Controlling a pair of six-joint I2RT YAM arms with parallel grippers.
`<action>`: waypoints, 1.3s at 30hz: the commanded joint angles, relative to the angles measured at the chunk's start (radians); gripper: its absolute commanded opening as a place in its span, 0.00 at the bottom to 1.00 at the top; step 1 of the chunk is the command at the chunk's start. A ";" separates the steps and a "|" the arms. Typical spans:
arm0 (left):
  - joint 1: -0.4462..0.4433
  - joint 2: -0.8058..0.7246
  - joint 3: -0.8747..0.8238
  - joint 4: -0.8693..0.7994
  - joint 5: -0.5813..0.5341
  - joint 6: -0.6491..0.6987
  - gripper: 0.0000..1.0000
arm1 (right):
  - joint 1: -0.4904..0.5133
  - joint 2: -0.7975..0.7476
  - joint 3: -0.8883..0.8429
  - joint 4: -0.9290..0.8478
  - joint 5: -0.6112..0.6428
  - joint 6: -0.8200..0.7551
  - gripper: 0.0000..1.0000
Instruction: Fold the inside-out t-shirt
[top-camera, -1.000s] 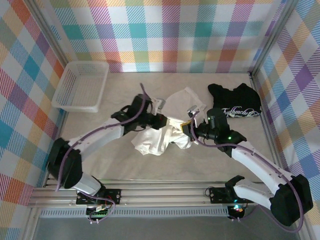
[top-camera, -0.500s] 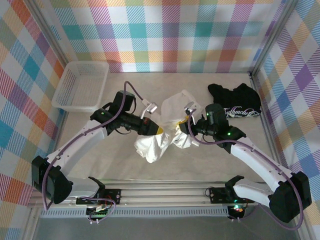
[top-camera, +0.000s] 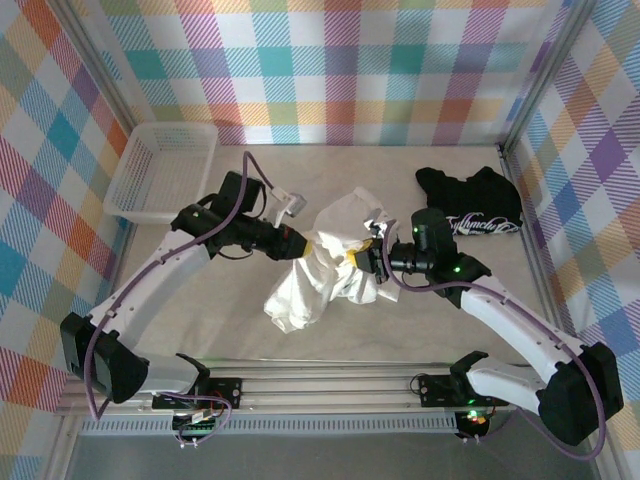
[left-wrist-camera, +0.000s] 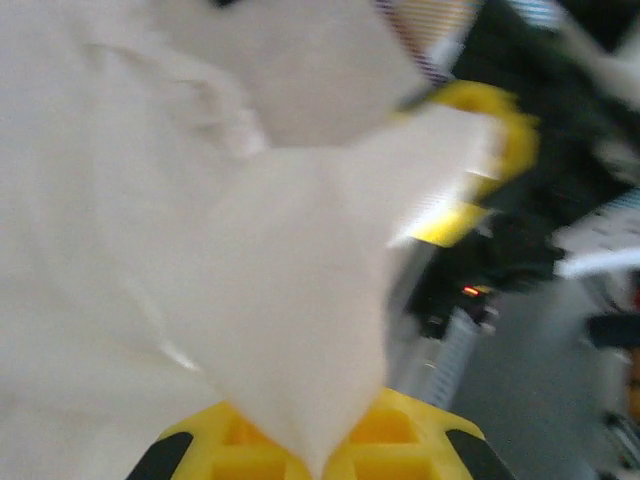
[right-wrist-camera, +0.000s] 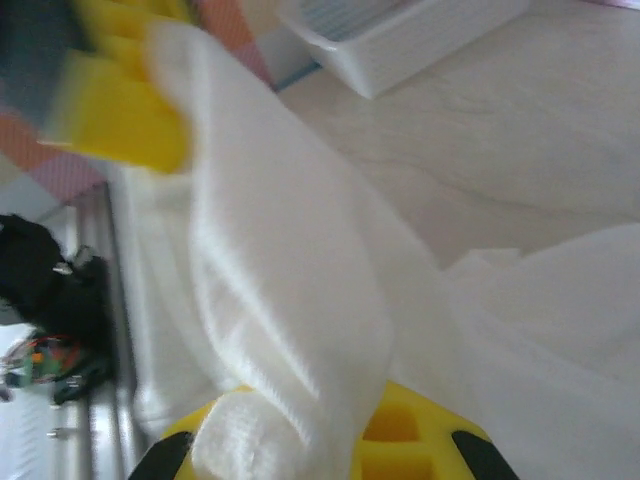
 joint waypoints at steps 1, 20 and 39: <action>0.011 0.049 0.044 -0.059 -0.402 -0.077 0.11 | -0.002 0.014 -0.015 0.164 -0.204 0.093 0.00; -0.056 -0.073 -0.164 0.109 -0.284 -0.254 0.50 | 0.000 0.215 0.038 0.350 -0.123 0.352 0.00; -0.060 -0.005 -0.251 0.246 -0.445 -0.293 0.01 | -0.046 0.025 0.019 0.229 -0.195 0.245 0.00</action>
